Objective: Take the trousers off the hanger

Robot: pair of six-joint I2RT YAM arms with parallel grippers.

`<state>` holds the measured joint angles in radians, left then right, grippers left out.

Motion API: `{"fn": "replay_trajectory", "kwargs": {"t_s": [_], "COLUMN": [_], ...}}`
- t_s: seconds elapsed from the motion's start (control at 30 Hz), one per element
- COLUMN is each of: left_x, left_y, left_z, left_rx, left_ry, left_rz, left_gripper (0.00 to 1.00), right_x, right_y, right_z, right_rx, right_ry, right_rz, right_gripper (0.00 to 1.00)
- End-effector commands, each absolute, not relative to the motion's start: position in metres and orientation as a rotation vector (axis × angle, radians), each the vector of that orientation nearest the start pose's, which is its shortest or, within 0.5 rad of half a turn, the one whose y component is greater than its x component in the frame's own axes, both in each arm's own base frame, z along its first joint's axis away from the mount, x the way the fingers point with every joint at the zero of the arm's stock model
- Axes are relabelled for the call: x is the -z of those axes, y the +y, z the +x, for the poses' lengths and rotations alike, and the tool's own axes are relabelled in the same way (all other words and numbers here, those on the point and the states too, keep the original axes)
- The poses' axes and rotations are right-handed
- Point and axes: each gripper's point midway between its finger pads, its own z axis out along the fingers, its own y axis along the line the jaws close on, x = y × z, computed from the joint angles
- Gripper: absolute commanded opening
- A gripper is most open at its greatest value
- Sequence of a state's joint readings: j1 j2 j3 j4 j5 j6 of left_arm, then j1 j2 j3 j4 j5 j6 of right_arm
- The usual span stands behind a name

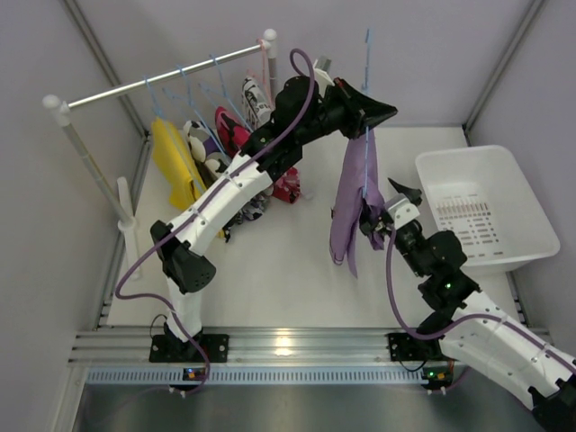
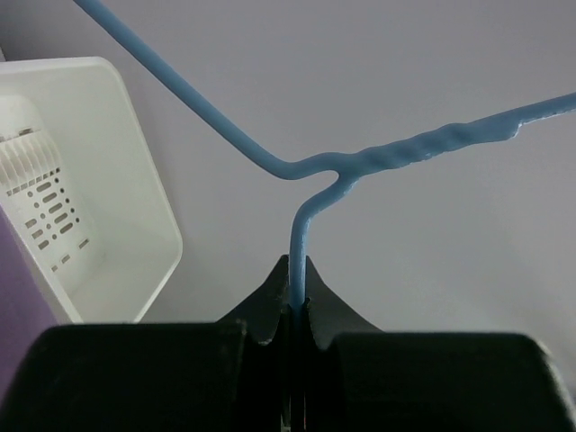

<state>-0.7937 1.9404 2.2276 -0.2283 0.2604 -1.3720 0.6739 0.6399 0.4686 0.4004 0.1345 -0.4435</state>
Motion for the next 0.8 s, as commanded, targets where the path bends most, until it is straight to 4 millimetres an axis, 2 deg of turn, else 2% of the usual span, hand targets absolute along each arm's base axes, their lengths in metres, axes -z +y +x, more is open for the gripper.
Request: {"fn": "replay_trajectory", "kwargs": {"t_s": [0.0,0.07,0.1,0.17,0.2,0.27,0.3,0.37,0.4,0.47,0.5,0.53,0.57,0.63,0.67,0.77], "left_x": [-0.54,-0.535,-0.535,-0.535,-0.535,-0.532,-0.528,-0.524,-0.518,-0.511,-0.506,-0.491,-0.485,-0.459,-0.452,-0.432], "left_y": [-0.448,-0.45,-0.45,-0.452,-0.452,-0.454,-0.454,-0.455,-0.456,-0.457,-0.458,-0.462,-0.462,-0.464,-0.463,-0.461], "left_z": [0.321,0.322,0.322,0.321,0.32,0.319,0.319,0.319,0.32,0.317,0.317,0.317,0.316,0.319,0.319,0.323], "left_rx": [1.939,1.937,1.935,1.938,1.938,1.934,1.928,1.919,1.908,1.892,1.879,1.852,1.834,1.757,1.728,1.636], "left_ry": [1.7,1.712,1.711,1.709,1.708,1.72,1.728,1.74,1.754,1.772,1.785,1.818,1.831,1.877,1.896,1.913], "left_rz": [-0.262,-0.262,-0.262,-0.256,-0.251,-0.245,-0.243,-0.239,-0.239,-0.215,-0.203,-0.193,-0.178,-0.133,-0.122,-0.069], "left_gripper": [0.0,0.0,0.0,0.0,0.0,0.0,0.0,0.0,0.0,0.0,0.0,0.0,0.0,0.0,0.0,0.0], "right_x": [-0.377,-0.381,-0.384,-0.386,-0.387,-0.391,-0.394,-0.398,-0.407,-0.416,-0.421,-0.423,-0.435,-0.44,-0.452,-0.464], "right_y": [0.156,0.157,0.158,0.157,0.157,0.156,0.155,0.154,0.152,0.149,0.147,0.147,0.144,0.141,0.137,0.127], "right_z": [0.258,0.258,0.257,0.257,0.257,0.256,0.257,0.257,0.255,0.255,0.255,0.255,0.254,0.255,0.254,0.257], "right_rx": [-0.119,-0.117,-0.12,-0.116,-0.116,-0.117,-0.114,-0.118,-0.119,-0.128,-0.133,-0.155,-0.169,-0.206,-0.219,-0.244], "right_ry": [1.03,1.023,1.016,1.009,1.008,1.006,1.011,1.014,1.003,1.005,1.005,1.016,1.008,1.042,1.036,1.066], "right_rz": [-0.517,-0.523,-0.524,-0.523,-0.522,-0.516,-0.517,-0.512,-0.496,-0.476,-0.46,-0.441,-0.418,-0.372,-0.345,-0.262], "right_gripper": [0.87,0.82,0.72,0.59,0.49,0.39,0.28,0.19,0.1,0.0,0.0,0.0,0.0,0.0,0.0,0.0]}}
